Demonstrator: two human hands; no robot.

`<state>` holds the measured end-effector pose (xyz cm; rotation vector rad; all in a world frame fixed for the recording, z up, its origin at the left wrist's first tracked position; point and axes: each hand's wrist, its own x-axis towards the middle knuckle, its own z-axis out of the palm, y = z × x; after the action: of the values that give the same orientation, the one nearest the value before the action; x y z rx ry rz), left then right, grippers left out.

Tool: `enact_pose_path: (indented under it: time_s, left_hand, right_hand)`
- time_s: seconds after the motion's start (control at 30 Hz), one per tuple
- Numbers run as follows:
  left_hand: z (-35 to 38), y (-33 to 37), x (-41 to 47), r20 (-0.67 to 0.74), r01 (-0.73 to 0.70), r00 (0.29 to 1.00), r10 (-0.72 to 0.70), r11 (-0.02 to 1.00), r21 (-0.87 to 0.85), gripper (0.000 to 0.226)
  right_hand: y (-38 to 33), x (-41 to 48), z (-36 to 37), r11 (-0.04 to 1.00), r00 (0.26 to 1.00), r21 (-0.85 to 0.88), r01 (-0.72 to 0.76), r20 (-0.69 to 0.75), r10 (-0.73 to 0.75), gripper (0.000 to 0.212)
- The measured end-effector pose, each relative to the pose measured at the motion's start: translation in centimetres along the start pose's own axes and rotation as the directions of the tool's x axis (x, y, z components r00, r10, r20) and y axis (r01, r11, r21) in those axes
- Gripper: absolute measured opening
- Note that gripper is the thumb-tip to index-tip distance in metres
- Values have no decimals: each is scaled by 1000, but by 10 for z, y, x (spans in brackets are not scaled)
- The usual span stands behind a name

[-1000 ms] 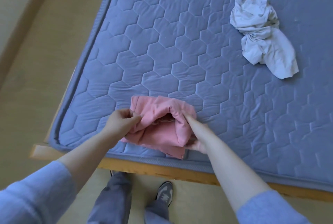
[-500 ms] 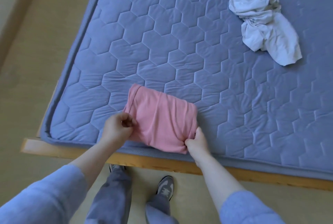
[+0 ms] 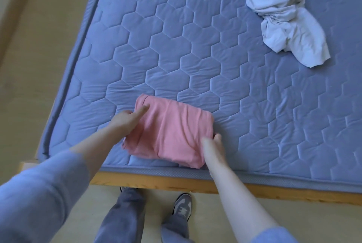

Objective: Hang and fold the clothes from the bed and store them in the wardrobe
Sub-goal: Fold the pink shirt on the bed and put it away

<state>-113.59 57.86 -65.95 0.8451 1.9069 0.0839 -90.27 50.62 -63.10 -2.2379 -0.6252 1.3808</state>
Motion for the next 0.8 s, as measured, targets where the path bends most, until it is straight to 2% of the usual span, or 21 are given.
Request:
enact_pose_path:
  time_s: [0.1,0.13,0.2,0.3,0.4,0.57,0.7,0.77,0.8]
  left_hand:
    - [8,16,14,-173,-116,978,119,993,26,54]
    - [12,20,17,-233,-151,961,150,988,10,48]
    - [18,27,22,-282,-194,942,183,981,-11,41]
    - [23,31,25,-373,-231,908,192,971,-63,45]
    - [22,24,31,-464,-240,876,135,955,-176,38]
    - [32,6,42,-461,-188,881,105,973,-136,35]
    - [38,19,33,-427,-344,856,290,937,-52,41]
    - [36,24,21,-407,-374,861,306,922,-98,45]
    - [33,24,15,-375,-339,888,267,930,-143,48]
  right_hand:
    - [-24,19,11,997,983,12,-80,-167,81,60]
    - [-31,25,15,993,974,-30,-118,-199,109,69]
    - [-37,32,27,980,967,-155,-125,-241,85,74]
    - [-30,35,30,971,943,-235,51,-310,-124,58]
    - [-10,37,20,953,875,-162,256,-381,-299,40]
    - [18,53,32,956,861,-54,289,-422,-284,37]
    - [19,78,23,959,874,-104,264,-394,-283,27]
    - [14,80,14,950,878,-106,294,-363,-312,26]
    - [11,79,11,950,887,-92,300,-340,-313,26]
